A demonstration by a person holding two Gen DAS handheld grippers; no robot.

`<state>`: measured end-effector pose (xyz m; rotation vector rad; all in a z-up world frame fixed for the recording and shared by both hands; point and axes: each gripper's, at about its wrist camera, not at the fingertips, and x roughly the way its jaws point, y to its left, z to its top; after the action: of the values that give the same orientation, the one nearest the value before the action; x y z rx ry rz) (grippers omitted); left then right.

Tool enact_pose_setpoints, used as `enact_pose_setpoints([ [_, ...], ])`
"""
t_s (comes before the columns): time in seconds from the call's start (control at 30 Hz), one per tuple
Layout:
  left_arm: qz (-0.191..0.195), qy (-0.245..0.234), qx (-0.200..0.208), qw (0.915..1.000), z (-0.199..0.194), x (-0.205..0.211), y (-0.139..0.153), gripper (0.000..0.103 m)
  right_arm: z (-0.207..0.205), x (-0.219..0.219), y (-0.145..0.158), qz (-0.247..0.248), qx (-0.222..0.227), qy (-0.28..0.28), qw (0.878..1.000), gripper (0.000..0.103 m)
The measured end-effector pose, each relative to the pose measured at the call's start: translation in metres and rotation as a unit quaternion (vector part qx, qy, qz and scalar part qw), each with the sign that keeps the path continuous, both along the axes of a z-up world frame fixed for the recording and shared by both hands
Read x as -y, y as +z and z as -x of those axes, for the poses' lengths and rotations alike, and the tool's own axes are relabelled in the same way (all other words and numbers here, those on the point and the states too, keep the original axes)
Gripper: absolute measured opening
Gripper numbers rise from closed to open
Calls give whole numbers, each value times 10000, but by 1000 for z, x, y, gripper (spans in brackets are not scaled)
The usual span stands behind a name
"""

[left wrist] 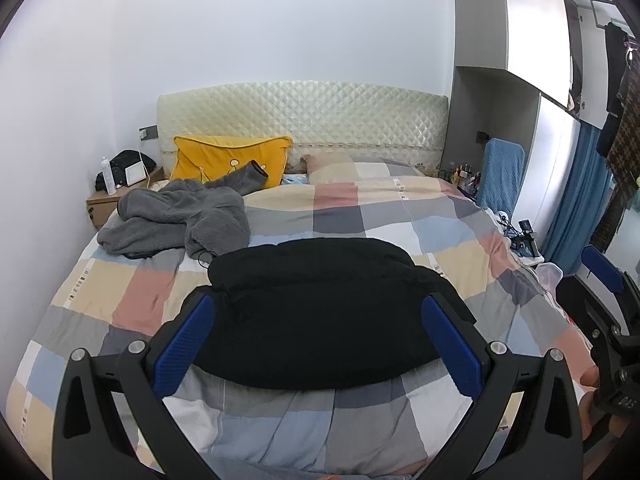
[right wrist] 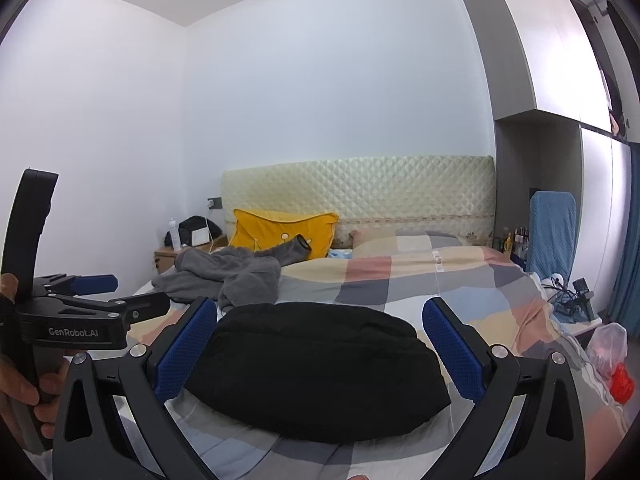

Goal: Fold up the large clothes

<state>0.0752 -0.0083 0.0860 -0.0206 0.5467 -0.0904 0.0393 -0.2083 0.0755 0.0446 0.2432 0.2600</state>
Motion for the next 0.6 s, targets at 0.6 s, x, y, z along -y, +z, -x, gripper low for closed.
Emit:
enact_pose_setpoints([
  [0.6,-16,146,-206,9997,16,-3,-21,103,3,-5,-26,131,-331,-45,9994,103],
])
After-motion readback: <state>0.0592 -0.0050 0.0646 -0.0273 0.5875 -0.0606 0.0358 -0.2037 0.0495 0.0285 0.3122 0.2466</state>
